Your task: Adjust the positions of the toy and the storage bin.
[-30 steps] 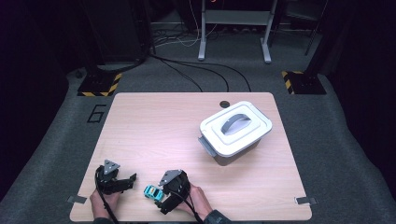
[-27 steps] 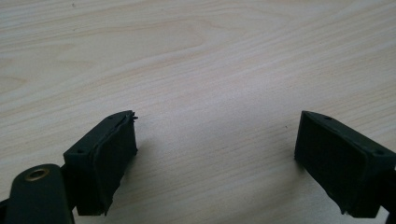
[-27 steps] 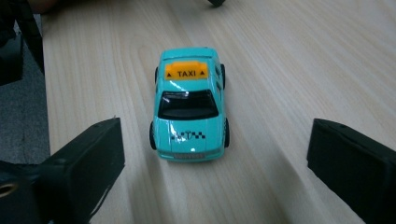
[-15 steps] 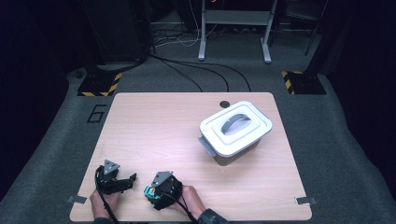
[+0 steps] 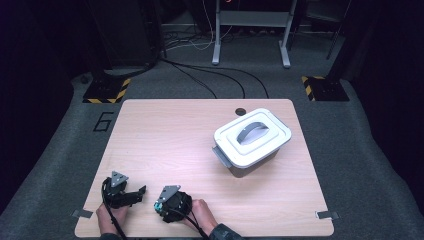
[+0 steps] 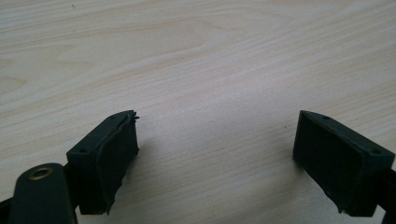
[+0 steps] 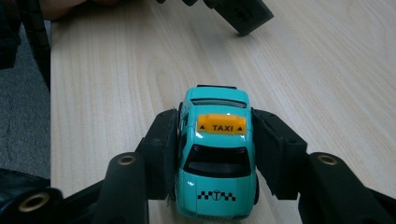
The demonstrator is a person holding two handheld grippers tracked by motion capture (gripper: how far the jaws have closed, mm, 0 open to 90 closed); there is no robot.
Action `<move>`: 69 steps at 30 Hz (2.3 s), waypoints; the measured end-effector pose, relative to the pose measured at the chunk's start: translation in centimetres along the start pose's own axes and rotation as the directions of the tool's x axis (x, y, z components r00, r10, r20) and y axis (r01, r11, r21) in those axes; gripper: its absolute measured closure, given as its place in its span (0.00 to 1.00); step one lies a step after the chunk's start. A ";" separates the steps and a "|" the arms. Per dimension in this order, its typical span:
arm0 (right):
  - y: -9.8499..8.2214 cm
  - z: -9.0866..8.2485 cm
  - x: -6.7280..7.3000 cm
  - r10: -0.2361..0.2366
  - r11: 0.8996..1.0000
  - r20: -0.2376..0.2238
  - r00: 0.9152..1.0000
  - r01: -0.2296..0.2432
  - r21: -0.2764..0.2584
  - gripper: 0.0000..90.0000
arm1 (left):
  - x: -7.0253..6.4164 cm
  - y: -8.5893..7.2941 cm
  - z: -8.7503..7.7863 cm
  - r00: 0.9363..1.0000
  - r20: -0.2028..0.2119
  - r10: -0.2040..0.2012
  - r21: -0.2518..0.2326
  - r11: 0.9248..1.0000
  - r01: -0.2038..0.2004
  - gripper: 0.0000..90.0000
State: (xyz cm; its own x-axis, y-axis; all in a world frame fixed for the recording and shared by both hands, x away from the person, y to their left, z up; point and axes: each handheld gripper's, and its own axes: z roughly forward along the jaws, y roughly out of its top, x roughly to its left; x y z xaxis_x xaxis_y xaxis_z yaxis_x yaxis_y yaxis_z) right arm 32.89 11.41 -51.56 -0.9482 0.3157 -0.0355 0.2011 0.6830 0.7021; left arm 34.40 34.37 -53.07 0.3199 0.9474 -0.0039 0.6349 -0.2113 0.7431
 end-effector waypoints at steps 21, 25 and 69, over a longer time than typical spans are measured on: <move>0.0 -1.2 -0.2 0.010 1.000 0.012 1.000 -0.009 -0.028 0.59 | 0.0 0.0 0.0 1.000 -0.001 0.007 0.002 1.000 -0.007 0.15; 0.1 -1.9 -0.5 0.007 0.999 0.027 1.000 -0.006 -0.038 0.59 | 0.0 0.0 0.0 1.000 -0.001 0.007 0.001 1.000 -0.007 0.15; -6.6 -10.2 -4.8 0.221 0.975 0.204 0.954 -0.211 -0.073 0.59 | 0.0 0.0 0.0 1.000 -0.001 0.008 0.000 1.000 -0.008 0.15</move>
State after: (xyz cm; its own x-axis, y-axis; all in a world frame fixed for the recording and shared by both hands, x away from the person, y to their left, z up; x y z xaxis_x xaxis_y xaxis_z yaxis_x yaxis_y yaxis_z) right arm 33.58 -1.27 -48.77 -0.8095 0.5867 -0.0235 0.3778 0.5510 0.7441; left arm 34.43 34.42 -53.04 0.3242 0.9460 0.0031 0.6323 -0.2191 0.7431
